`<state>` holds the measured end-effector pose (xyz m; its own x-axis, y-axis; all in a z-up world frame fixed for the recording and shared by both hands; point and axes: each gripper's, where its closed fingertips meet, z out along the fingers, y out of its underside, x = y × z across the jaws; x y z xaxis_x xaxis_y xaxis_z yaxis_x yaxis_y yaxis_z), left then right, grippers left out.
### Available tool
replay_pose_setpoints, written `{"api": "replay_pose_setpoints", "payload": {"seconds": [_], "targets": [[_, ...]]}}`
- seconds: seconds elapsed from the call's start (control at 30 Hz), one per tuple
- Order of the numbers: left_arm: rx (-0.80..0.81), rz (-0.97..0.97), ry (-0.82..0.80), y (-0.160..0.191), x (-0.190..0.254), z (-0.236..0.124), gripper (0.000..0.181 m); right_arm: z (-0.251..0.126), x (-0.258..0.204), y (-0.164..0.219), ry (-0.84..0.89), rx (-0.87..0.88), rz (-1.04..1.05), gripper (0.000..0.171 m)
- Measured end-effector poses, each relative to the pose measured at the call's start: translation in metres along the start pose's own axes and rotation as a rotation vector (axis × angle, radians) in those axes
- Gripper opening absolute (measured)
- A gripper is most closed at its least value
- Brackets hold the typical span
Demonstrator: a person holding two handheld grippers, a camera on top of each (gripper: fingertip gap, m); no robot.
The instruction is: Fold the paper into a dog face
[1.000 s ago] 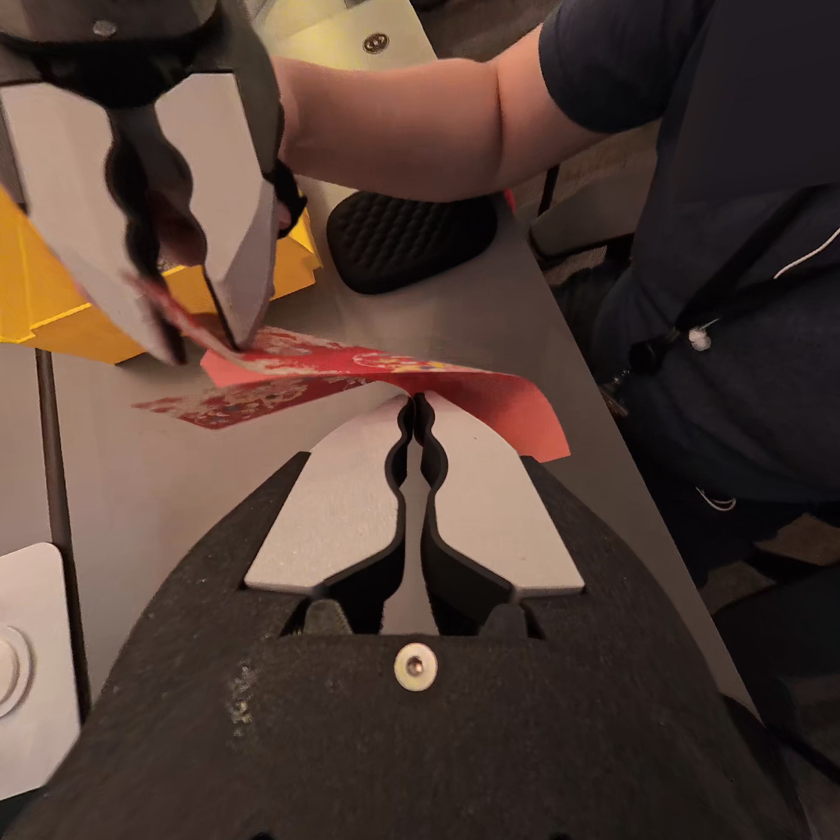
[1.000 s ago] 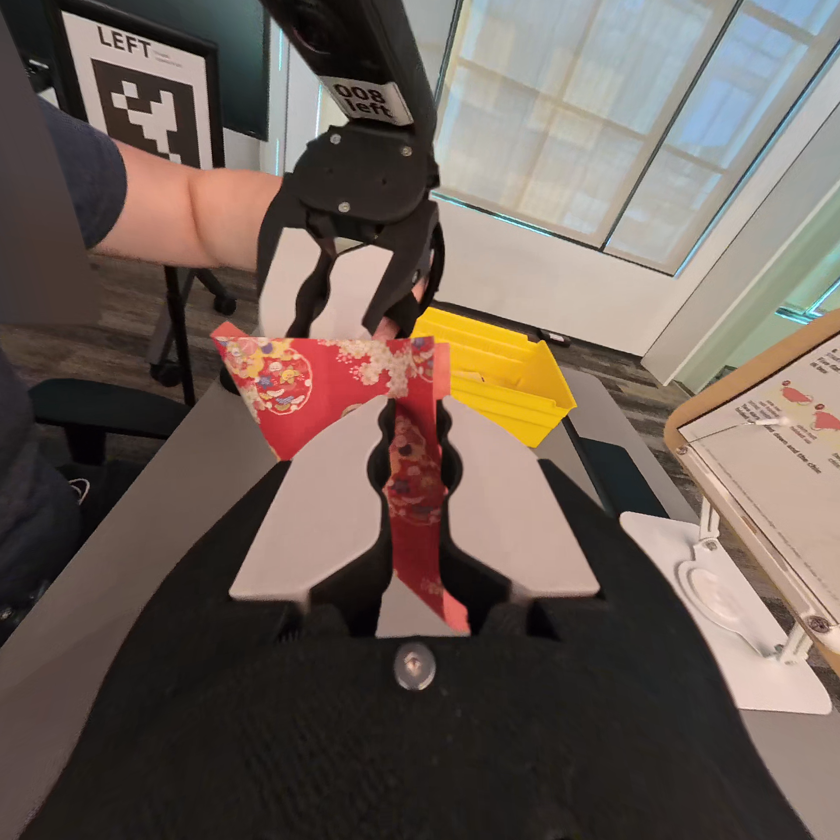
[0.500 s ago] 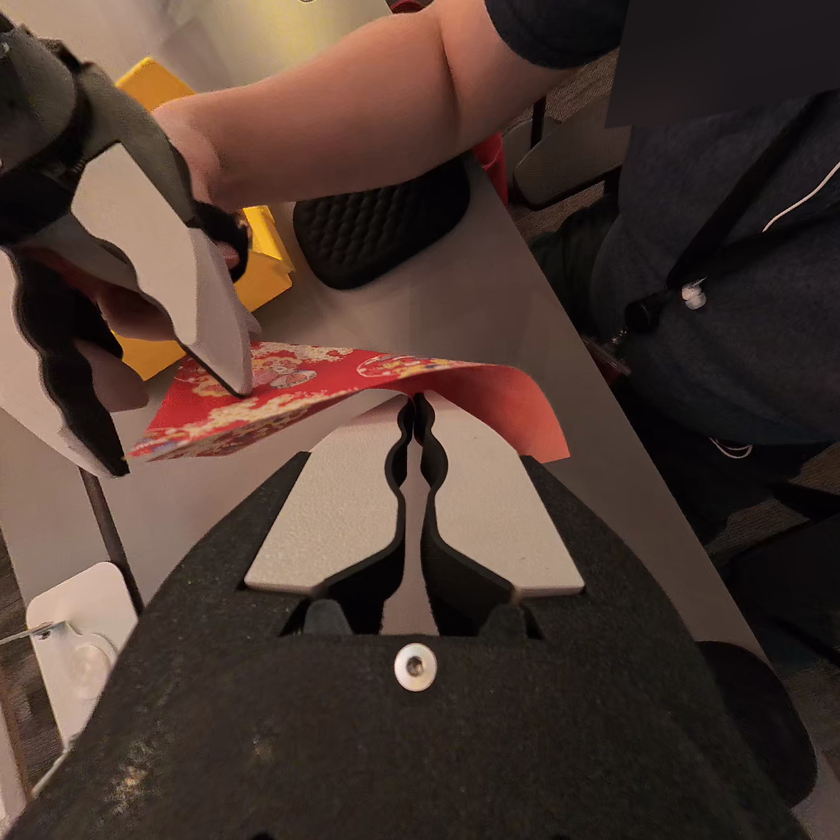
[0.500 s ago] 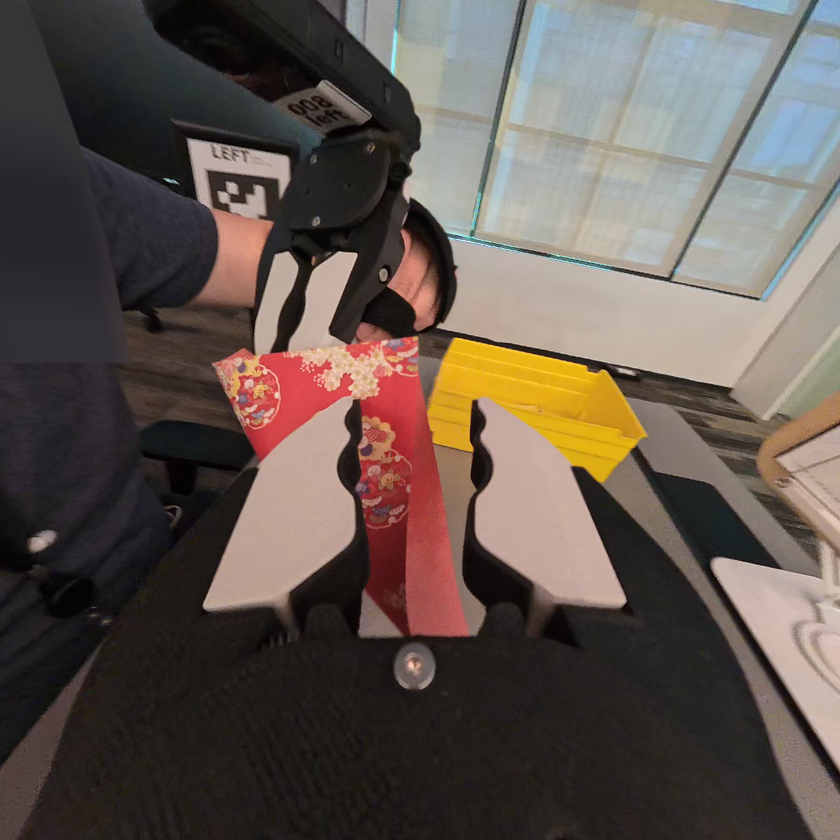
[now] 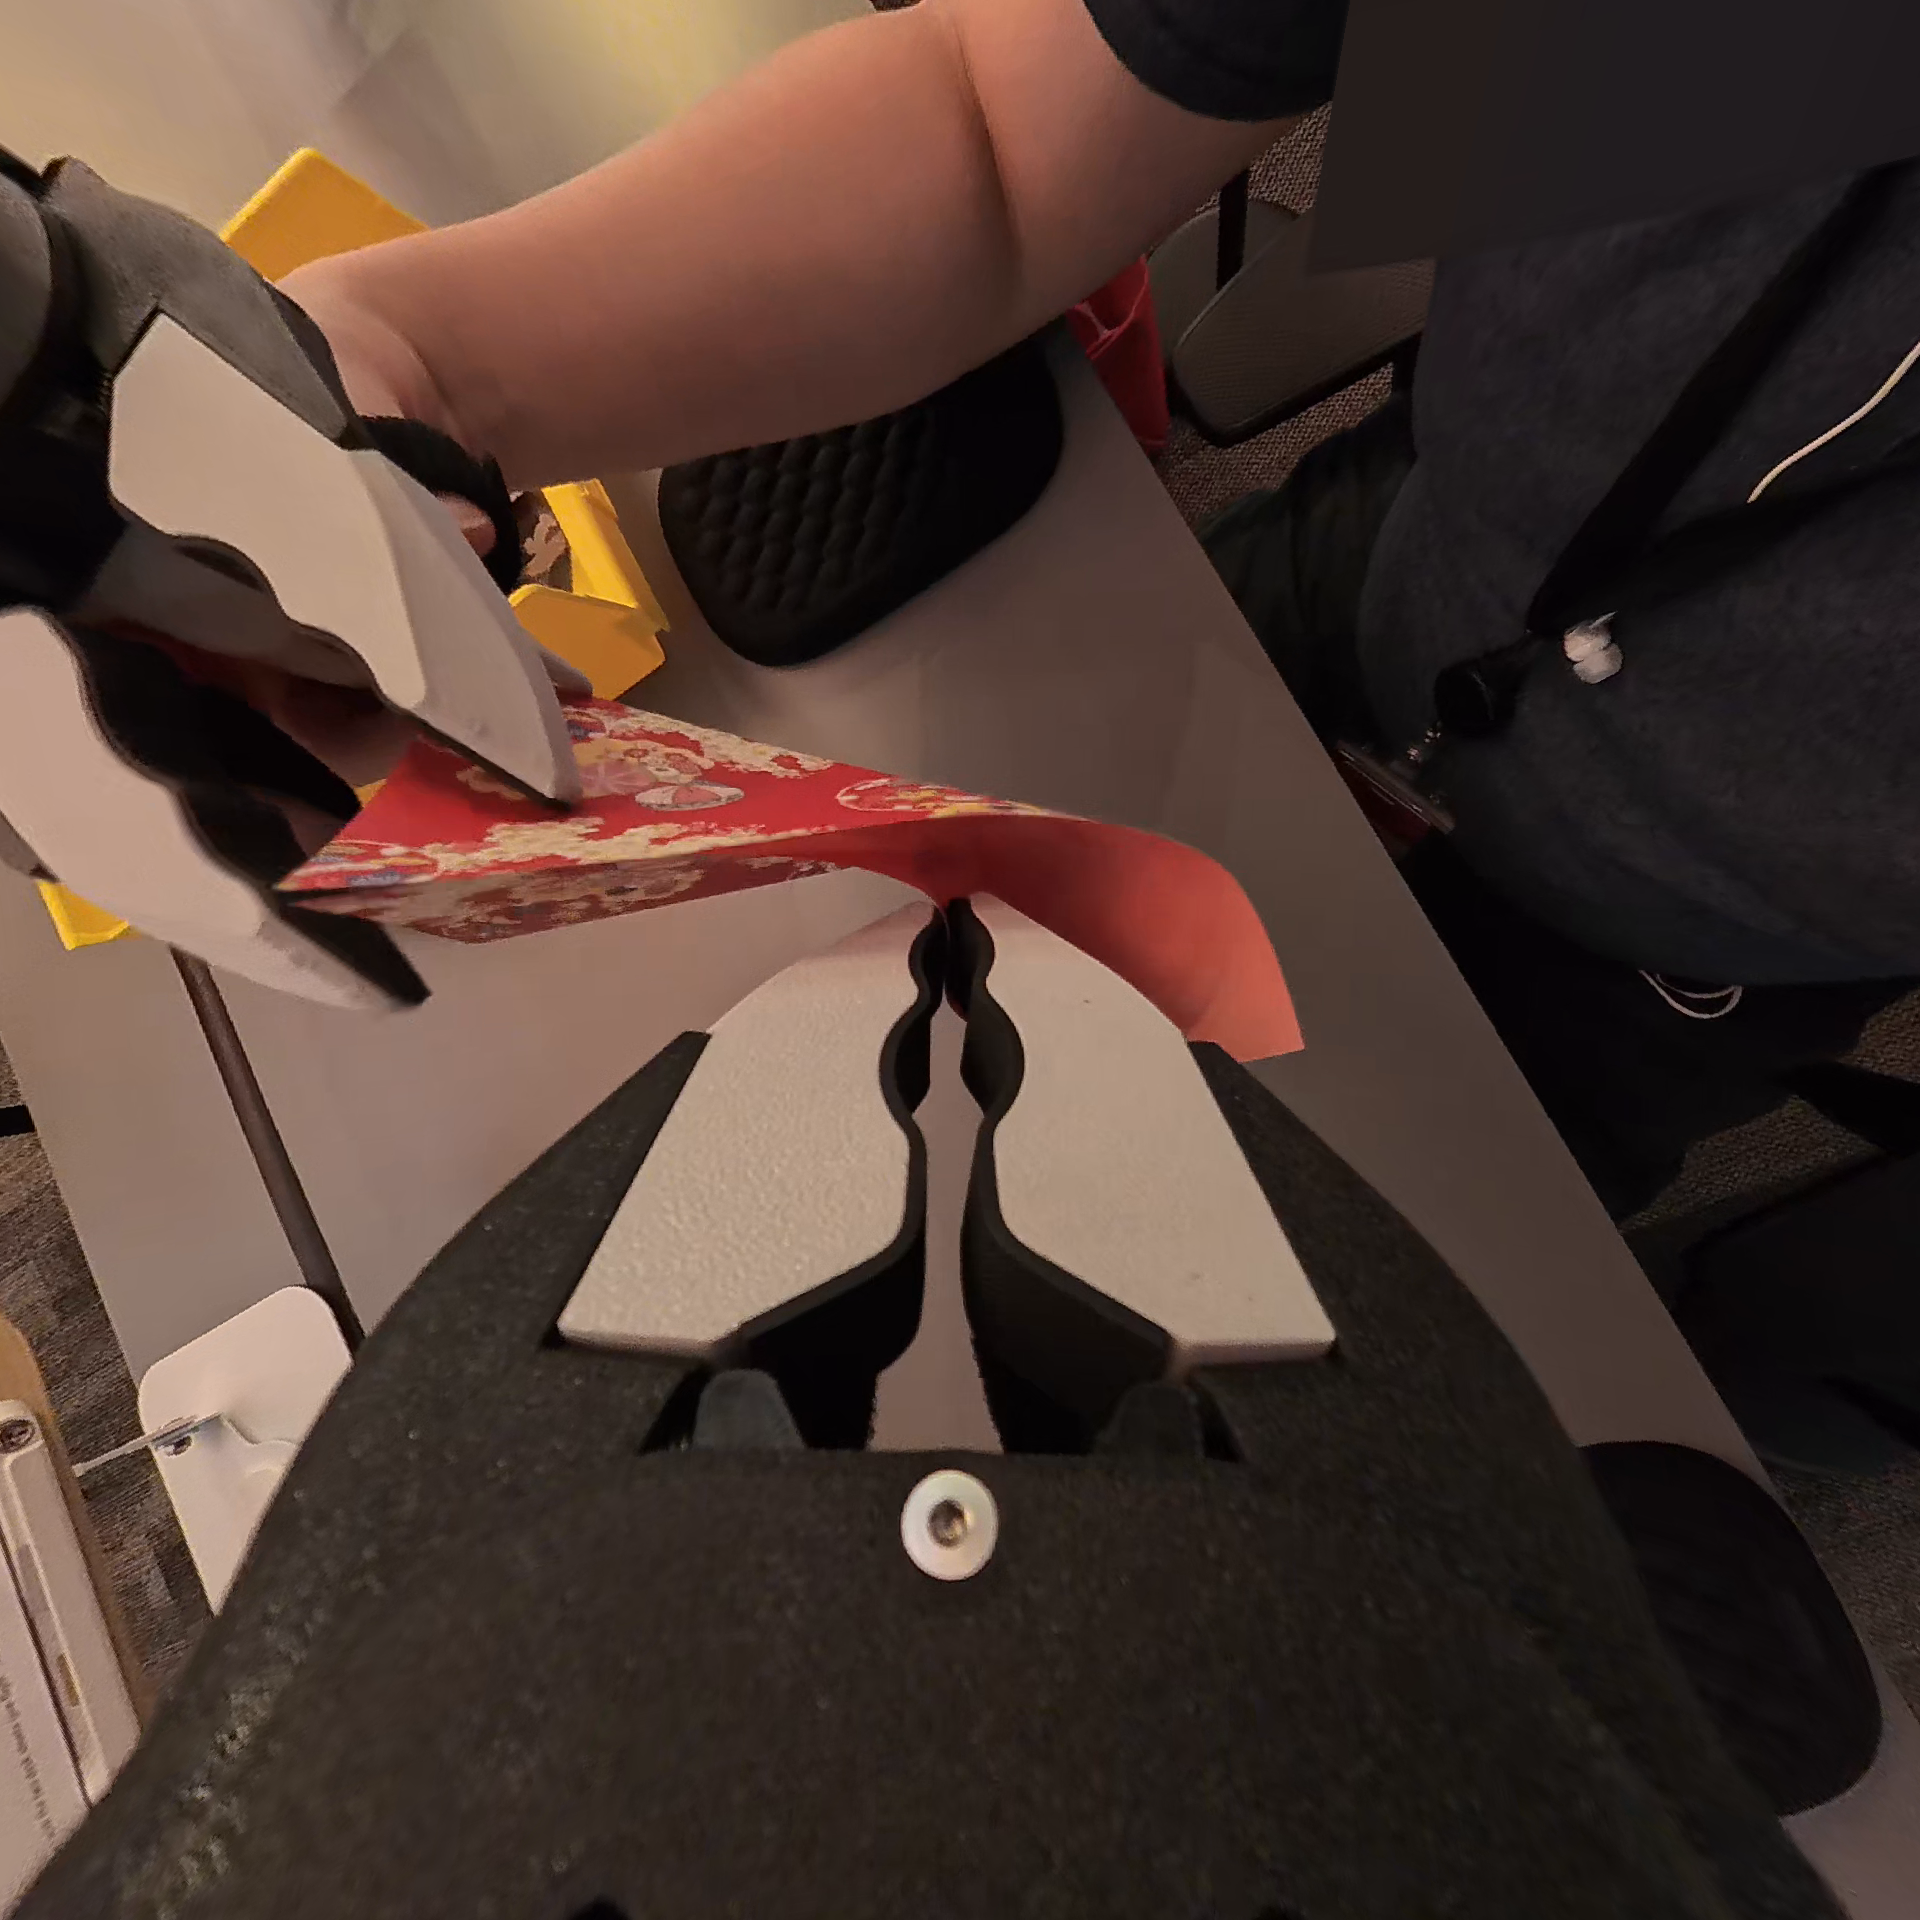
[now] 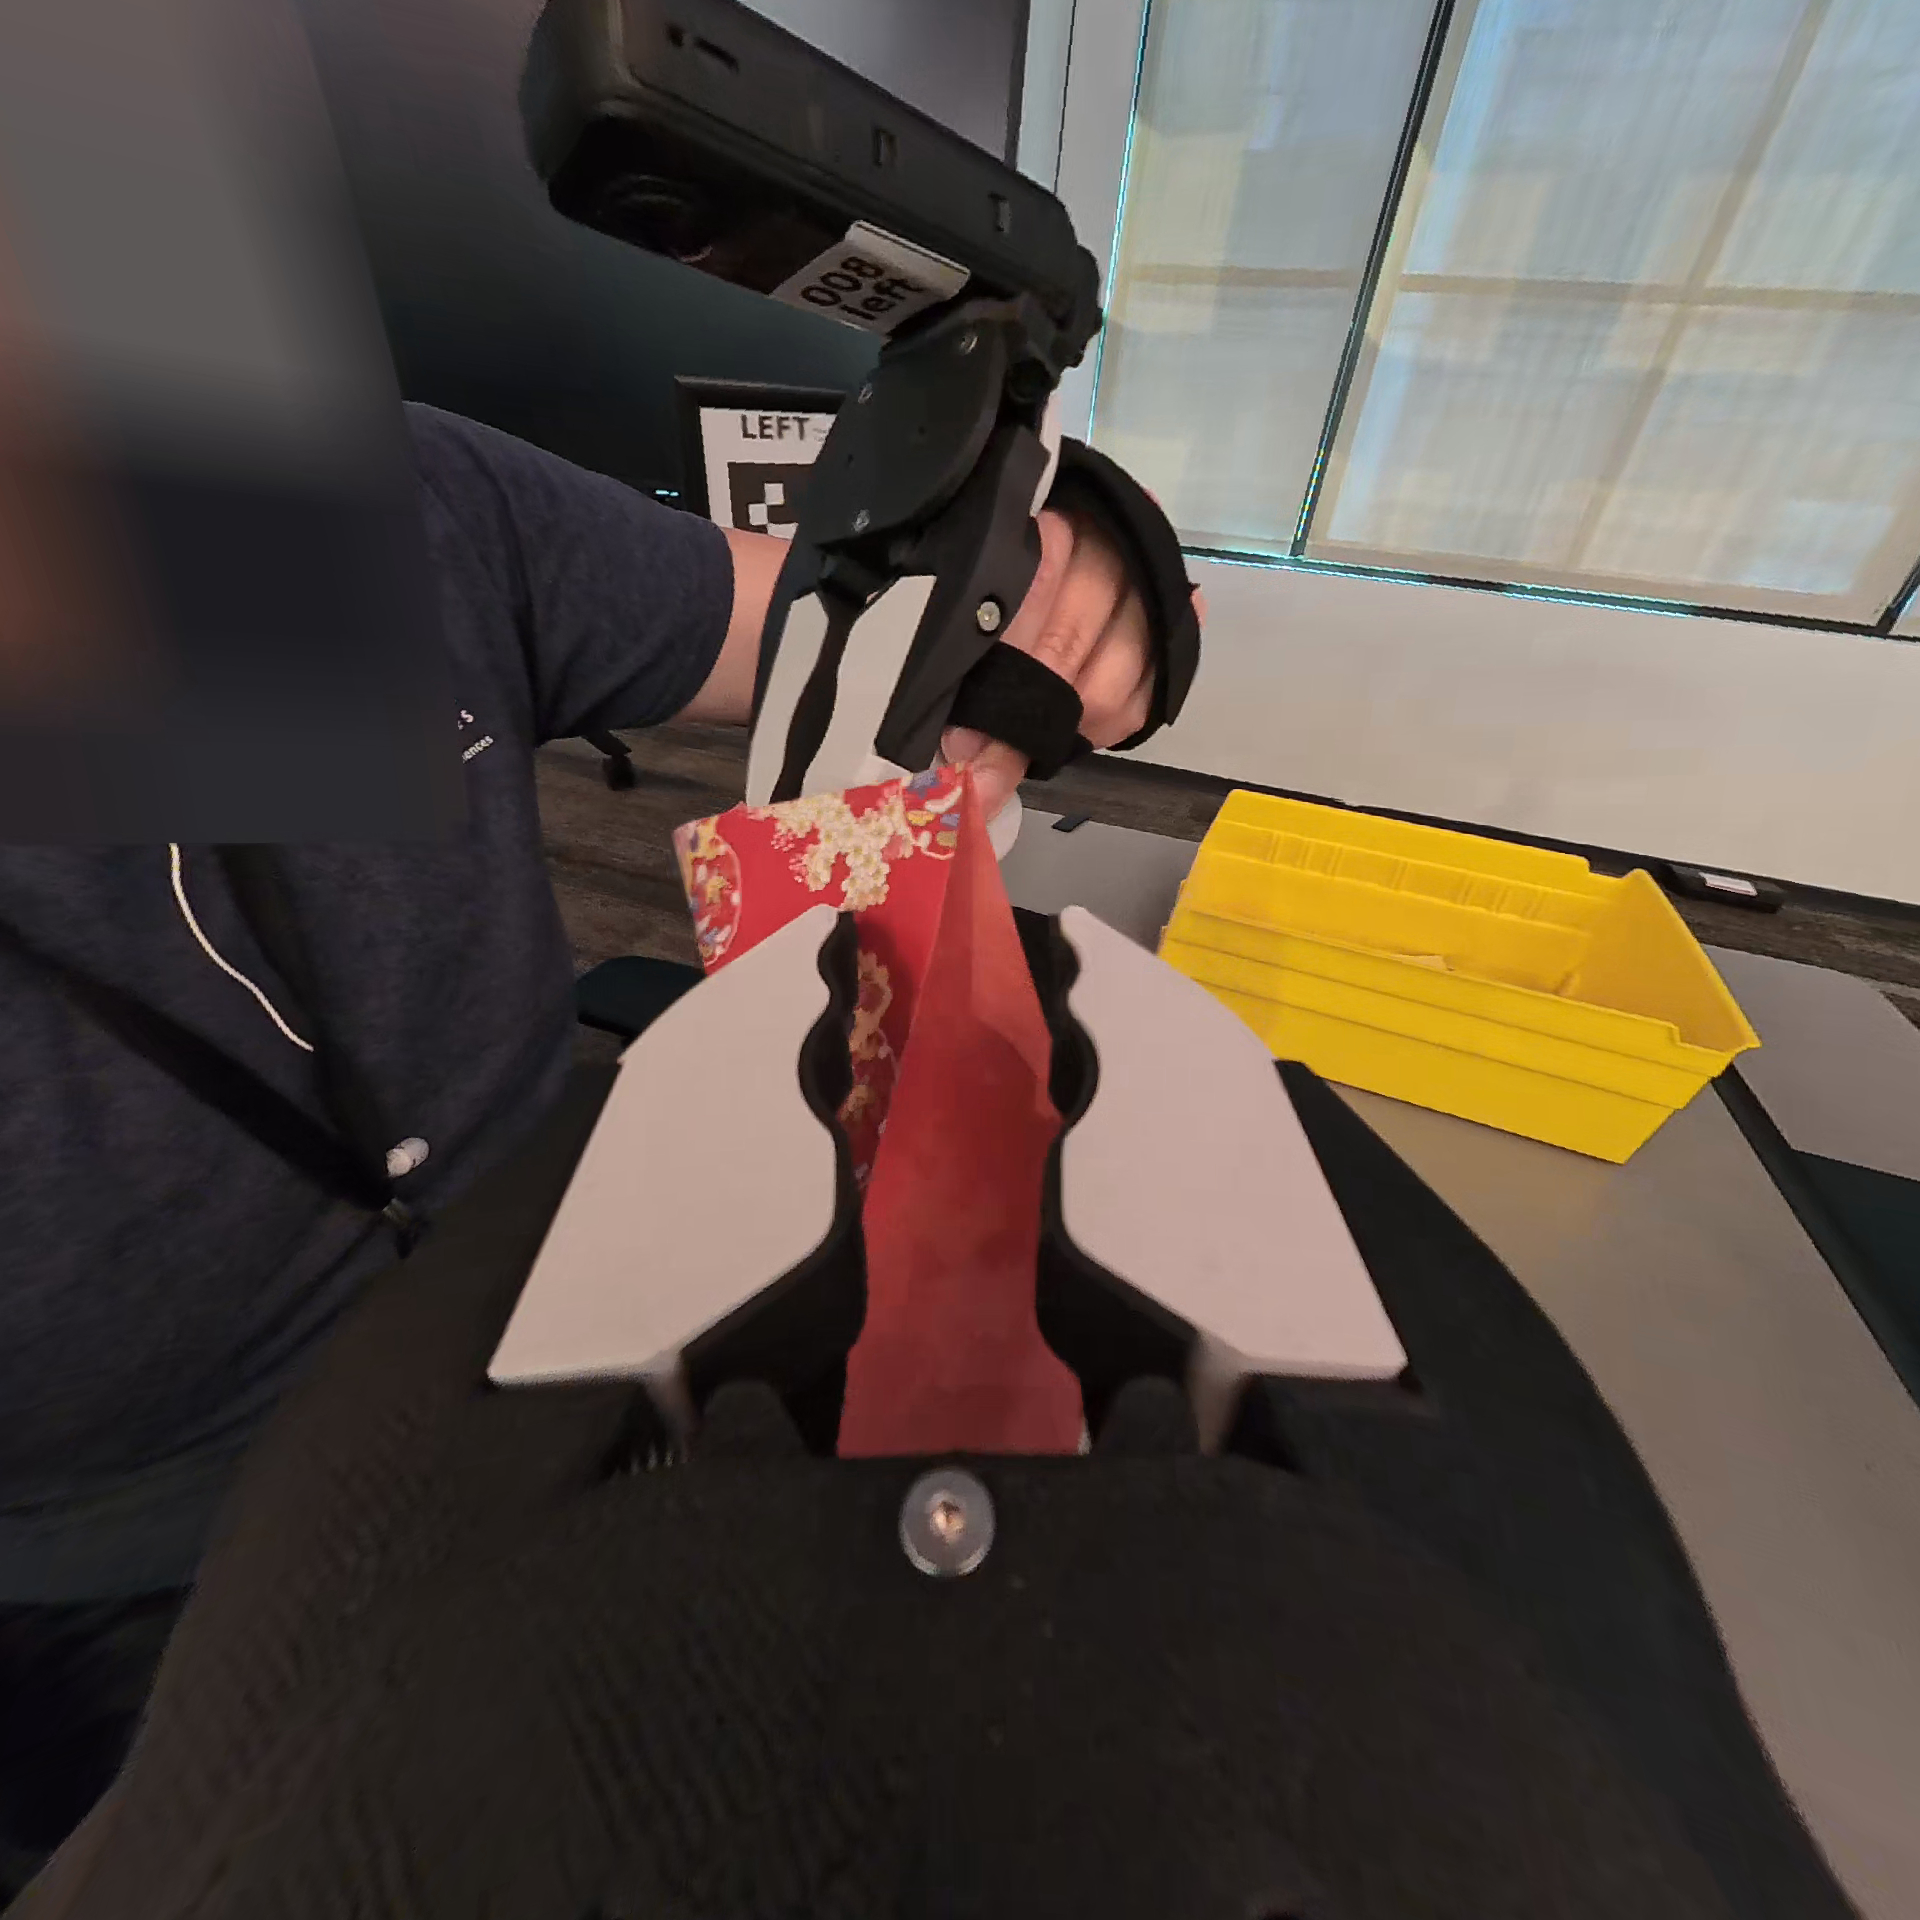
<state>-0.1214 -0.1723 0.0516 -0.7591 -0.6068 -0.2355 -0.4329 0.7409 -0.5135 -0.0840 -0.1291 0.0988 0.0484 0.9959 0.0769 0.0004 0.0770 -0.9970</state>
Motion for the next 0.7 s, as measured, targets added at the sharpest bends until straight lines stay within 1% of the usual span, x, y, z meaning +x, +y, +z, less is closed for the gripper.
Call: {"api": "replay_pose_setpoints", "payload": {"seconds": [0.2, 0.3, 0.4, 0.5, 0.57, 0.7], "targets": [[0.002, -0.050, -0.026, 0.009, -0.008, -0.004, 0.000, -0.003, -0.004, -0.003, -0.022, 0.013, -0.014, 0.014], [0.010, -0.130, -0.095, 0.024, -0.024, -0.011, 0.000, -0.009, -0.005, -0.011, -0.028, 0.055, -0.018, 0.005], [0.123, -0.270, -0.160, 0.034, -0.043, -0.027, 0.000, -0.015, -0.002, -0.017, 0.002, 0.076, -0.028, 0.004], [0.280, -0.354, -0.166, 0.034, -0.052, -0.043, 0.000, -0.016, 0.003, -0.018, 0.038, 0.079, -0.039, 0.004], [0.298, -0.357, -0.154, 0.038, -0.051, -0.040, 0.000, -0.014, 0.005, -0.016, 0.043, 0.072, -0.040, 0.003], [0.275, -0.335, -0.169, 0.042, -0.052, -0.031, 0.000, -0.014, 0.016, -0.014, 0.117, 0.059, -0.067, 0.004]]}}
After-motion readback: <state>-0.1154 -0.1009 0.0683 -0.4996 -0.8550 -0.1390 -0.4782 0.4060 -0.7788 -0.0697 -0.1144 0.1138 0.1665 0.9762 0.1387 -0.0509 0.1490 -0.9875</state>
